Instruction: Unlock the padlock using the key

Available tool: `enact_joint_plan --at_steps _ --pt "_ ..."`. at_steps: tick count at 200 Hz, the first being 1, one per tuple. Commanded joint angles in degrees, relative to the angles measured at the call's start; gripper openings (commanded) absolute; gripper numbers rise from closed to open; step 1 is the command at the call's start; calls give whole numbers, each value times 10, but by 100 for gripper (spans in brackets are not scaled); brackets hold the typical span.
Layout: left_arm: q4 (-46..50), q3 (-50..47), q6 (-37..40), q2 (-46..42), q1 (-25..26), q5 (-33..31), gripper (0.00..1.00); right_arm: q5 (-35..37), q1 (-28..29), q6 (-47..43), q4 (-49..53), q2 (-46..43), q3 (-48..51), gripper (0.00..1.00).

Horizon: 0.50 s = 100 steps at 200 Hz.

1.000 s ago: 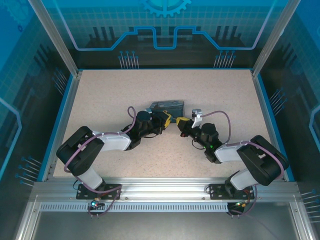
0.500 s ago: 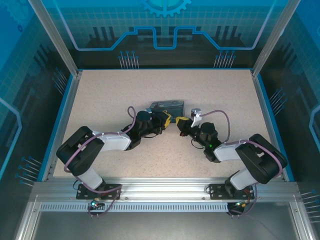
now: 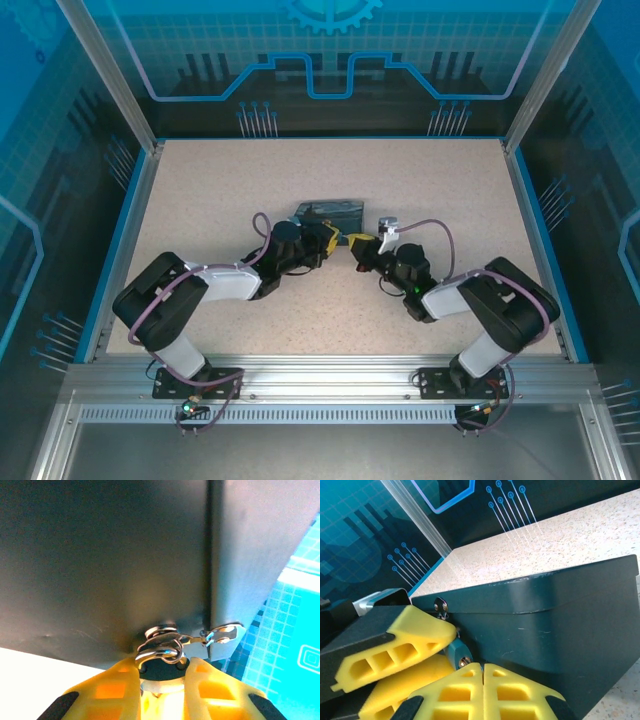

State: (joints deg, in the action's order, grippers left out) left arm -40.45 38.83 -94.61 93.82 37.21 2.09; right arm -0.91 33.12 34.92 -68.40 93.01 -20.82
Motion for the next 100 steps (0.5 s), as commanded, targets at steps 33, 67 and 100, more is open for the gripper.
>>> enact_joint_plan --at_steps 33,67,100 --pt "-61 8 -7 -13 7 29 0 -57 -1 9 -13 65 -19 0" --pt "-56 11 -1 -10 6 39 0 -64 -7 1 -9 59 -21 0" --pt "-39 10 15 -7 7 58 0 -90 -11 -25 26 46 -37 0"
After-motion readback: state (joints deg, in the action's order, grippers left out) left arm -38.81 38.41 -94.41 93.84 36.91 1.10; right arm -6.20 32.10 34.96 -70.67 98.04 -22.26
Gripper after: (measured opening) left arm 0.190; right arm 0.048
